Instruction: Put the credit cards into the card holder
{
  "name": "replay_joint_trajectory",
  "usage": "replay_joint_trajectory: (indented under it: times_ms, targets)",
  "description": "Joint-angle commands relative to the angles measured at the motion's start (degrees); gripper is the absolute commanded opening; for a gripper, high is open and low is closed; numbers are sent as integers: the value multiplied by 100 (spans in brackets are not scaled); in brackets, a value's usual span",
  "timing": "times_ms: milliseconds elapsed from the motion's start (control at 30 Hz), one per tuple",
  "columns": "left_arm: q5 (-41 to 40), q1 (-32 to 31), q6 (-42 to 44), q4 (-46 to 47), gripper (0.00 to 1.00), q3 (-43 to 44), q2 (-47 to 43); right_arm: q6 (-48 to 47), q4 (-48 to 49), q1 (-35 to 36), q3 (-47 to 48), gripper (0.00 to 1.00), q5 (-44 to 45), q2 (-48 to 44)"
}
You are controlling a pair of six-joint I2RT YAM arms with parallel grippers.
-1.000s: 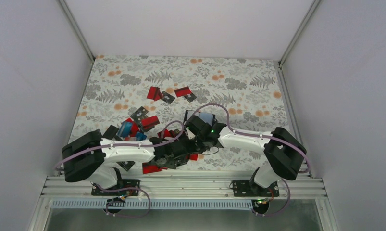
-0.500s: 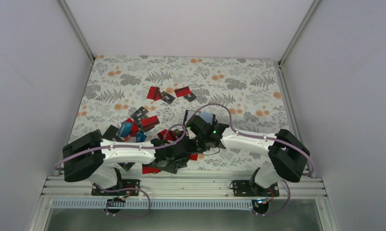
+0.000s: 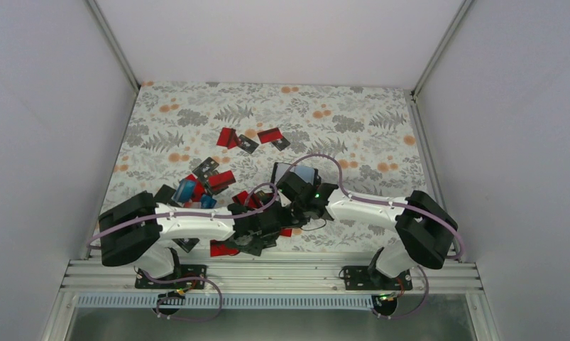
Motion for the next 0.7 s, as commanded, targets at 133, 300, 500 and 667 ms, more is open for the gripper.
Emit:
replay_joint_trajectory:
  times_ms: [133,300,500,667]
  targets:
    - [361,-29,10,175,51,-391,234,-14,140,52,44,52,-39,-150]
    - [341,-249,-48,117,49,-303,37,-41,50,39,86,52,2,-199]
    - [17,-250,-103,-312,49,130,-404,-101,-132,-12,219,52,90,-322]
    - [-121,-240,-156,-489,50,375,-808,-115,-277,-140,220,52,203,-569]
